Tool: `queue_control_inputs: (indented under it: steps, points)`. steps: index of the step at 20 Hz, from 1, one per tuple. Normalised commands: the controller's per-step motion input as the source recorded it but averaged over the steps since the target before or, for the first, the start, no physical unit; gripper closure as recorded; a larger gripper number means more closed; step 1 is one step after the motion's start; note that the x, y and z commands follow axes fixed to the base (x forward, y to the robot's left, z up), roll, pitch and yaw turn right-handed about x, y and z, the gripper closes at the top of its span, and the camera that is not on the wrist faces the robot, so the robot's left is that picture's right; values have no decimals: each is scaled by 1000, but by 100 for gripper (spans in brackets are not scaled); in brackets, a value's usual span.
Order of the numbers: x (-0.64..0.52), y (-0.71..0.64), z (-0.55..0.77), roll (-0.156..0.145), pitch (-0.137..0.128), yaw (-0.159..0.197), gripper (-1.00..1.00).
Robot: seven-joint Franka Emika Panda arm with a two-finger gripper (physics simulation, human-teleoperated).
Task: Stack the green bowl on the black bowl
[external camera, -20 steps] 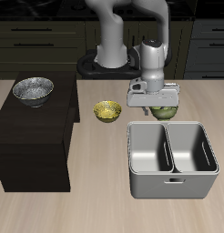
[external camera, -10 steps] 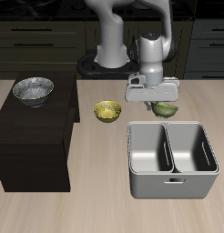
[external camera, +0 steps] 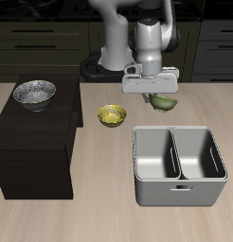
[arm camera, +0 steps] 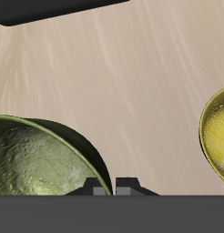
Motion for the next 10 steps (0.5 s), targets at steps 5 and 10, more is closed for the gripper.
queue_control_inputs:
  steps: [5,10]
  points:
    - [-7,-220,471,-11,-40,-22,100]
    - [-111,-135,524,-12,-71,29,100]
